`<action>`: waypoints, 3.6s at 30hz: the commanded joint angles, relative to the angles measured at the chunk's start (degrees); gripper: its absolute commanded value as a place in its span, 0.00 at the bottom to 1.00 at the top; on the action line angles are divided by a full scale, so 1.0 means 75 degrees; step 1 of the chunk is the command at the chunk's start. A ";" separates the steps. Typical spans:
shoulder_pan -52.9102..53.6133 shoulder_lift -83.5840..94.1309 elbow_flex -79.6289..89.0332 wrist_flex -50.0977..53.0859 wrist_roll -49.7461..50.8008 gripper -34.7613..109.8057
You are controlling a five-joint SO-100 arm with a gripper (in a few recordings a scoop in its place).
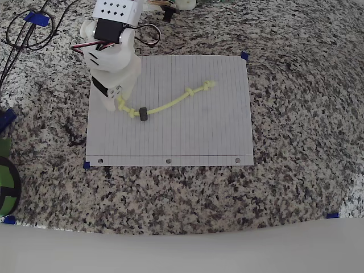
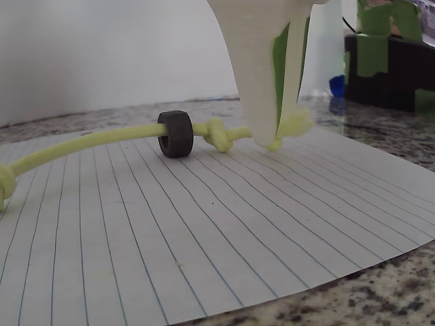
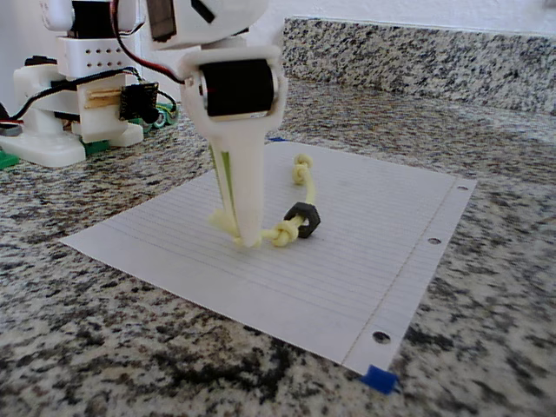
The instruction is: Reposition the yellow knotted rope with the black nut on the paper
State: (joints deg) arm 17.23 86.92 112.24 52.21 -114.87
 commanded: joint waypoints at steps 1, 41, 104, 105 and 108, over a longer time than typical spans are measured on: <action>-0.0023 0.0012 -0.0305 -0.0141 0.0105 0.50; 0.0363 0.0938 -0.0387 -0.0352 0.1102 0.24; -0.0879 1.1109 0.6984 -0.3176 1.0137 0.24; -0.1008 1.1121 0.7055 -0.3199 1.0465 0.24; -0.1266 1.1098 0.7219 -0.3211 1.1508 0.24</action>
State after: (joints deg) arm 9.32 169.63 166.29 28.39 -34.72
